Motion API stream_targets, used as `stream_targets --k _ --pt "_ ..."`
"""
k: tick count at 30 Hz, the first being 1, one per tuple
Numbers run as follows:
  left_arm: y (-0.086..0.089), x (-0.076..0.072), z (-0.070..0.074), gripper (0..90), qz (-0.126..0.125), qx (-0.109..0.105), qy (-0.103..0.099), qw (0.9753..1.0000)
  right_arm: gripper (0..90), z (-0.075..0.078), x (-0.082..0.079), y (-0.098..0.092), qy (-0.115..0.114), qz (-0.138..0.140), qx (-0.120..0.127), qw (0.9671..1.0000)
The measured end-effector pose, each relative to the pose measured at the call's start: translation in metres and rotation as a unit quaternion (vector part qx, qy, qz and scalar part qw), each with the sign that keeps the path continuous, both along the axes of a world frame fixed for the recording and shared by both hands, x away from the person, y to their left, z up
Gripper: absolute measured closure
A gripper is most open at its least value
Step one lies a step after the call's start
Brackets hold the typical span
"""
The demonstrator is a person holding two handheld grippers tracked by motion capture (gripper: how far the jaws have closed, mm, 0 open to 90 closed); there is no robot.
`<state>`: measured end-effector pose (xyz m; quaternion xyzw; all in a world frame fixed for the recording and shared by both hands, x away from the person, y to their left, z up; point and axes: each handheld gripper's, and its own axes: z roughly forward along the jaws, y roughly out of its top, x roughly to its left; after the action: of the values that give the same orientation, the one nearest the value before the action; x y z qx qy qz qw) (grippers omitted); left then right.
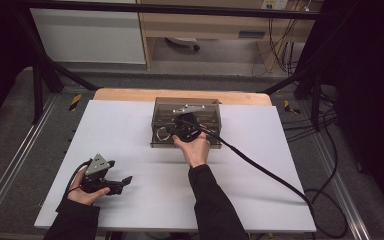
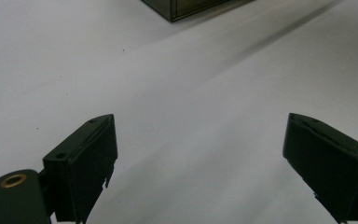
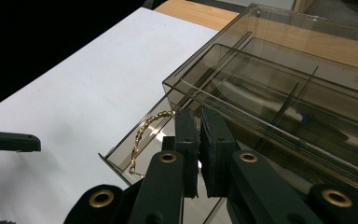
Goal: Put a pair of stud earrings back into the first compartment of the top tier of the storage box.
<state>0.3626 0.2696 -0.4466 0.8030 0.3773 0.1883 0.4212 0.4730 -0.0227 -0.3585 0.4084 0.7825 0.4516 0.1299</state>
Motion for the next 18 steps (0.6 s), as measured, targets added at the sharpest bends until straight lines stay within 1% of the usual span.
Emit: stream_targets --k 6,12,18 --pt "0.0 0.0 0.0 9.9 0.0 -0.001 -0.001 1.0 86.2 -0.006 0.002 0.002 0.003 -0.002 -0.007 1.0" --pt "0.0 0.0 0.001 9.9 0.001 -0.003 -0.001 1.0 86.2 -0.013 0.003 0.005 0.011 0.0 -0.014 0.9998" --pt "0.0 0.0 0.001 9.9 0.0 -0.003 -0.001 1.0 86.0 -0.016 0.003 0.006 0.016 0.002 -0.021 0.9996"
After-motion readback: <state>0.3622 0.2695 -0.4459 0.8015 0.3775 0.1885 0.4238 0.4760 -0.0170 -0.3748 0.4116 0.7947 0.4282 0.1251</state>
